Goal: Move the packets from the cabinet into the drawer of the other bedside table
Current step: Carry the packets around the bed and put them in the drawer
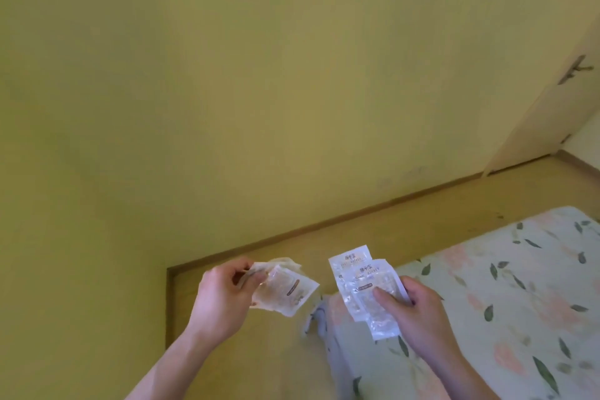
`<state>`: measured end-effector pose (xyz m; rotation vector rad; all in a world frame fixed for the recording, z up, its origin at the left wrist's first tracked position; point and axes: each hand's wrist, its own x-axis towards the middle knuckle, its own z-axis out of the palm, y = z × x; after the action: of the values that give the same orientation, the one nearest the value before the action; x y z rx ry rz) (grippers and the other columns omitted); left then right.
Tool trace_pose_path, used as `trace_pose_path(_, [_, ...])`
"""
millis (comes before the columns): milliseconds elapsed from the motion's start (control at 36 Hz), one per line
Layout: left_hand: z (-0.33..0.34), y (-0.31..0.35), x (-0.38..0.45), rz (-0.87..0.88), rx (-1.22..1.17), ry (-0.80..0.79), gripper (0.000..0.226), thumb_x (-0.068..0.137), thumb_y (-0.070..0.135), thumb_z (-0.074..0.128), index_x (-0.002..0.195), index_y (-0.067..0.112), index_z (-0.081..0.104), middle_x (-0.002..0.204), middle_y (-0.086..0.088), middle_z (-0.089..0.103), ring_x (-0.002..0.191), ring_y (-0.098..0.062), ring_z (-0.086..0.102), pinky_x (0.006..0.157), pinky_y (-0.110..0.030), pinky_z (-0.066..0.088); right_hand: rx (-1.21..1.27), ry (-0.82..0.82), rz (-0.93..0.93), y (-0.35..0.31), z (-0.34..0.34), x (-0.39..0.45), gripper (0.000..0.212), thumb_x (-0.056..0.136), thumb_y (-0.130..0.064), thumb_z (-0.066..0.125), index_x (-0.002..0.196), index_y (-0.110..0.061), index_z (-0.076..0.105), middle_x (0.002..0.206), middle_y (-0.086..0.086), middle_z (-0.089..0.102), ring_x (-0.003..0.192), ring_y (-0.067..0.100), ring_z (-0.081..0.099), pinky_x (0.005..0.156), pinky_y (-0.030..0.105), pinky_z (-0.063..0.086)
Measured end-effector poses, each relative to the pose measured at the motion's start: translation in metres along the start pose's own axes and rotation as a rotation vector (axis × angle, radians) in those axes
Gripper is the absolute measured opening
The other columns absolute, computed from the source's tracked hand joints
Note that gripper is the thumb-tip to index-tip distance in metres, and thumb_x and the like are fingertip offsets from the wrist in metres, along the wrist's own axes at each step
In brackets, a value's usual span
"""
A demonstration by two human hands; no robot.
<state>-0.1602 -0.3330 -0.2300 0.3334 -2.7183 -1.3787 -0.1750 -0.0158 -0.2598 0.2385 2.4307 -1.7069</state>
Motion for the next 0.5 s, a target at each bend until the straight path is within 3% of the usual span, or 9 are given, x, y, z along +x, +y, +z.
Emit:
trace_pose_path(56, [0.003, 0.009, 0.034, 0.021, 0.006, -0.038, 0.032, 0.093, 0.023, 0.069, 0.064, 0.02, 0.055, 0.05, 0.012, 0.041, 0.05, -0.009, 0.034, 0.048, -0.021, 0.027, 0.015, 0.038, 0.022, -0.003, 0.0, 0.02, 0.026, 0.082, -0.034, 0.079, 0.085, -0.01, 0.071, 0.081, 0.019, 0.069, 0.066, 0.022, 0.063, 0.064, 0.034, 0.045])
trace_pose_path(139, [0.013, 0.023, 0.087, 0.053, -0.025, -0.09, 0.035, 0.093, 0.018, 0.068, 0.061, 0.027, 0.055, 0.05, 0.013, 0.043, 0.049, -0.008, 0.037, 0.046, -0.018, 0.029, 0.066, 0.095, 0.06, -0.016, 0.002, 0.056, 0.009, 0.084, -0.027, 0.081, 0.084, -0.018, 0.077, 0.079, 0.009, 0.075, 0.077, 0.035, 0.07, 0.068, 0.037, 0.051])
trace_pose_path(222, [0.03, 0.03, 0.144, 0.059, -0.038, -0.164, 0.025, 0.093, 0.019, 0.066, 0.069, 0.023, 0.062, 0.054, 0.012, 0.048, 0.051, -0.005, 0.041, 0.05, -0.026, 0.043, 0.117, 0.15, 0.082, -0.028, 0.003, 0.1, 0.013, 0.086, -0.016, 0.079, 0.074, -0.021, 0.078, 0.07, -0.003, 0.074, 0.062, 0.018, 0.068, 0.059, 0.023, 0.05])
trace_pose_path(278, [0.043, 0.036, 0.182, 0.081, -0.024, -0.186, 0.027, 0.092, 0.019, 0.066, 0.068, 0.027, 0.06, 0.053, 0.012, 0.046, 0.051, -0.005, 0.04, 0.053, -0.032, 0.043, 0.152, 0.172, 0.112, -0.034, 0.004, 0.132, 0.01, 0.087, -0.017, 0.079, 0.078, -0.021, 0.079, 0.076, -0.004, 0.077, 0.07, 0.016, 0.074, 0.068, 0.033, 0.06])
trace_pose_path(361, [0.06, 0.05, 0.237, 0.112, -0.027, -0.195, 0.026, 0.092, 0.018, 0.068, 0.069, 0.028, 0.062, 0.053, 0.011, 0.047, 0.052, -0.005, 0.039, 0.053, -0.028, 0.036, 0.202, 0.184, 0.146, -0.042, 0.004, 0.182, 0.005, 0.085, -0.026, 0.081, 0.089, -0.022, 0.08, 0.086, 0.0, 0.08, 0.083, 0.023, 0.077, 0.084, 0.052, 0.061])
trace_pose_path(444, [0.069, 0.062, 0.286, 0.106, -0.048, -0.228, 0.013, 0.092, 0.019, 0.068, 0.079, 0.021, 0.068, 0.06, -0.003, 0.055, 0.057, -0.012, 0.046, 0.058, -0.04, 0.051, 0.23, 0.205, 0.186, -0.053, 0.002, 0.228, 0.012, 0.086, -0.027, 0.081, 0.094, -0.019, 0.079, 0.087, 0.001, 0.08, 0.082, 0.022, 0.077, 0.082, 0.053, 0.061])
trace_pose_path(500, [0.074, 0.072, 0.316, 0.1, -0.068, -0.239, 0.009, 0.092, 0.02, 0.068, 0.083, 0.019, 0.07, 0.067, -0.009, 0.061, 0.063, -0.025, 0.055, 0.064, -0.049, 0.06, 0.255, 0.207, 0.191, -0.063, -0.001, 0.255, 0.012, 0.087, -0.024, 0.079, 0.097, -0.017, 0.078, 0.087, 0.0, 0.08, 0.081, 0.02, 0.078, 0.081, 0.05, 0.062])
